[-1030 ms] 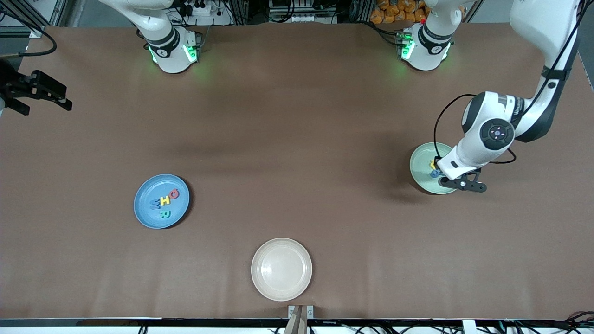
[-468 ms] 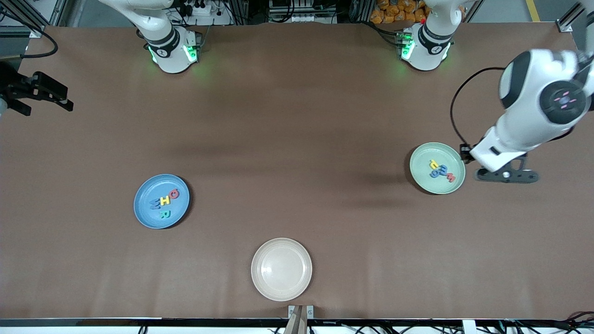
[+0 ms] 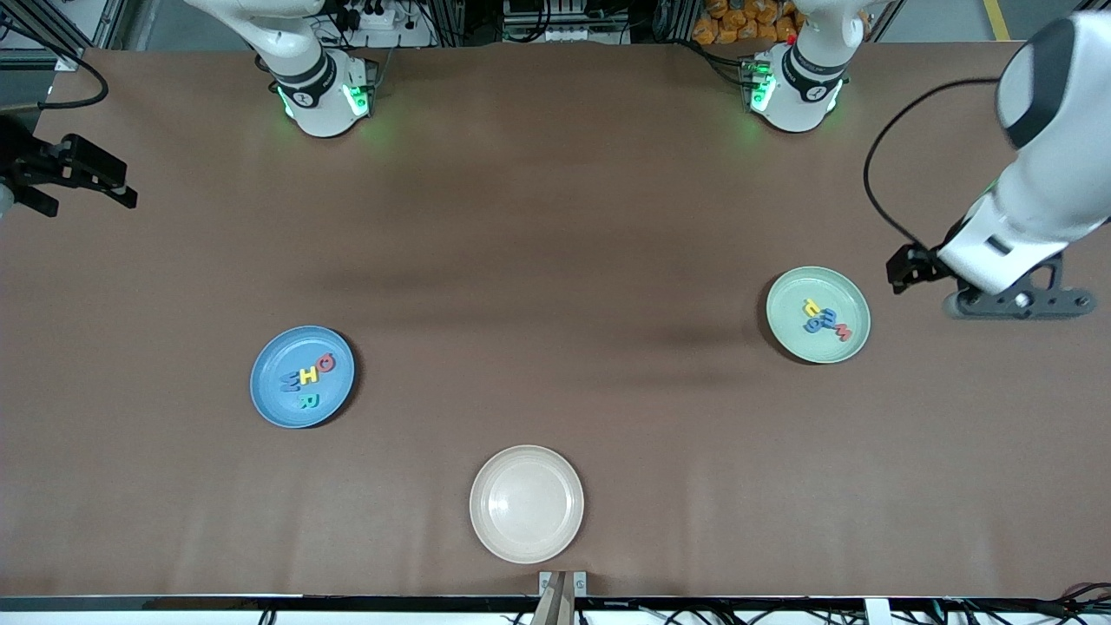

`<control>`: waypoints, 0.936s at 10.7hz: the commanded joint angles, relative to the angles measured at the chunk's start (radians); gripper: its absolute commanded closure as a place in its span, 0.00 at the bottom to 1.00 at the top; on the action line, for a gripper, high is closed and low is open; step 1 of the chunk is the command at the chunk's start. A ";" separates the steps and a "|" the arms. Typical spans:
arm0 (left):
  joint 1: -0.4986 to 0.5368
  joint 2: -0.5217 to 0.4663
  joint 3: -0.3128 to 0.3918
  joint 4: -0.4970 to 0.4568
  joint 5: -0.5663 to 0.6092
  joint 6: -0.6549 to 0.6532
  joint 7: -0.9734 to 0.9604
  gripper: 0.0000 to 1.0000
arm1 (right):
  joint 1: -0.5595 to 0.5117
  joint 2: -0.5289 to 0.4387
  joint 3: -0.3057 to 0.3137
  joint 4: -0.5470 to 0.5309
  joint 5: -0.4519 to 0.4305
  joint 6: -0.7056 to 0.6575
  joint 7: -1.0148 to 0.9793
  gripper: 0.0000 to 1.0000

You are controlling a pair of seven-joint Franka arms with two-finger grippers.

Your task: Sort uppercase to blue plate, lowercase to green plate

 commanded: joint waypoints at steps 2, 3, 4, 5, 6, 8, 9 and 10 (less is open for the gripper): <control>0.011 -0.034 0.023 0.157 -0.077 -0.203 -0.006 0.00 | -0.012 -0.002 0.004 0.006 -0.003 -0.010 -0.011 0.00; 0.012 -0.037 0.029 0.170 -0.100 -0.235 -0.011 0.00 | -0.023 -0.002 0.006 0.006 -0.003 -0.033 -0.014 0.00; 0.011 -0.041 0.057 0.171 -0.119 -0.252 -0.011 0.00 | -0.028 -0.003 0.006 0.006 -0.001 -0.036 -0.014 0.00; 0.011 -0.052 0.064 0.171 -0.129 -0.280 -0.014 0.00 | -0.026 -0.002 0.006 0.004 -0.001 -0.037 -0.014 0.00; 0.012 -0.101 0.078 0.165 -0.133 -0.309 -0.052 0.00 | -0.026 0.000 0.006 0.004 -0.001 -0.037 -0.016 0.00; 0.011 -0.147 0.078 0.147 -0.137 -0.369 -0.097 0.00 | -0.028 0.000 0.006 0.004 -0.001 -0.037 -0.016 0.00; 0.012 -0.152 0.080 0.133 -0.139 -0.370 -0.094 0.00 | -0.028 0.000 0.006 0.004 -0.001 -0.036 -0.016 0.00; 0.016 -0.152 0.083 0.115 -0.137 -0.366 -0.063 0.00 | -0.026 0.000 0.006 0.004 -0.001 -0.036 -0.016 0.00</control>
